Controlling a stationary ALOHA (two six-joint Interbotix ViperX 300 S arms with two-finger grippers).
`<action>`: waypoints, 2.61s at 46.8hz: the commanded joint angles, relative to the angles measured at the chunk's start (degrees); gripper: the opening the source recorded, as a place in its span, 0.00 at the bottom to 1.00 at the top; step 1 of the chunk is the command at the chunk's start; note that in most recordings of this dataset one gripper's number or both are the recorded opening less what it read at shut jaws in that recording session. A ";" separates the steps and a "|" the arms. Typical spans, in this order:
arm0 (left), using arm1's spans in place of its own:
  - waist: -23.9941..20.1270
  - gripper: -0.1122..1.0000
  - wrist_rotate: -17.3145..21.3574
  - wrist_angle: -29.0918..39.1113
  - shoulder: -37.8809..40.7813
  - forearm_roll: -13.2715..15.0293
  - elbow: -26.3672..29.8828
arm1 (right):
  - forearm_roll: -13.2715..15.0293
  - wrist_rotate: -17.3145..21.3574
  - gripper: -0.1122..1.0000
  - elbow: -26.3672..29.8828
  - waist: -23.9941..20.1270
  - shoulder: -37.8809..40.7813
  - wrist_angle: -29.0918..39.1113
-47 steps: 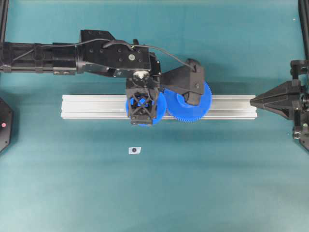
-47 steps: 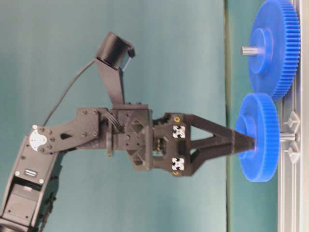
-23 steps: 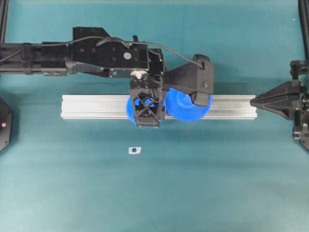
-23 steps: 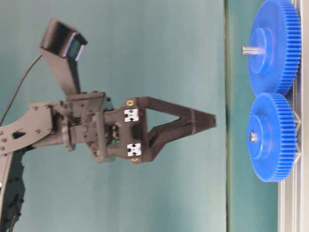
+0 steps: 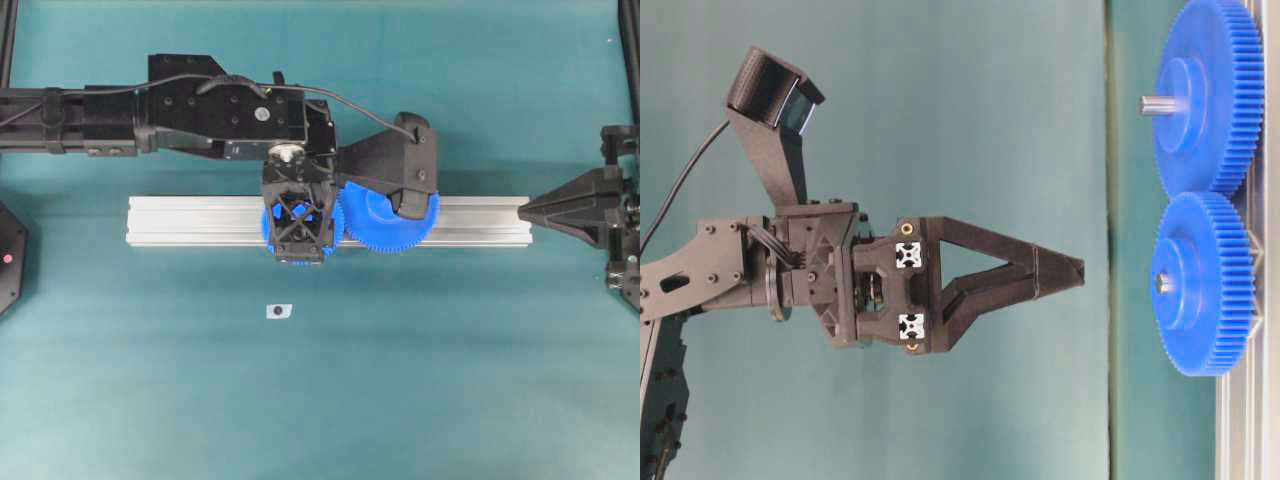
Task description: Find the location of the shaft and insert the small gear.
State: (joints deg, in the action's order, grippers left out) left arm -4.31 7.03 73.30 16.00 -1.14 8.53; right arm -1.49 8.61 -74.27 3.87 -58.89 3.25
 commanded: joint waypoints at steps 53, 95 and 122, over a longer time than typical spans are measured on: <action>0.79 0.80 -1.76 3.87 -5.10 -0.18 2.55 | -0.09 0.79 0.12 0.62 0.18 -0.44 -0.18; 1.14 0.80 -1.76 3.87 -4.75 -0.18 3.60 | -0.09 0.88 0.12 0.44 0.18 -0.62 -0.18; 1.14 0.81 -2.29 3.78 -4.48 -0.18 3.34 | -0.09 0.88 0.12 0.26 0.18 -0.53 -0.18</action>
State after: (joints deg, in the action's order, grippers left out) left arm -3.34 4.57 77.26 13.36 -1.14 10.81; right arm -1.58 8.96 -74.53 3.96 -59.77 3.34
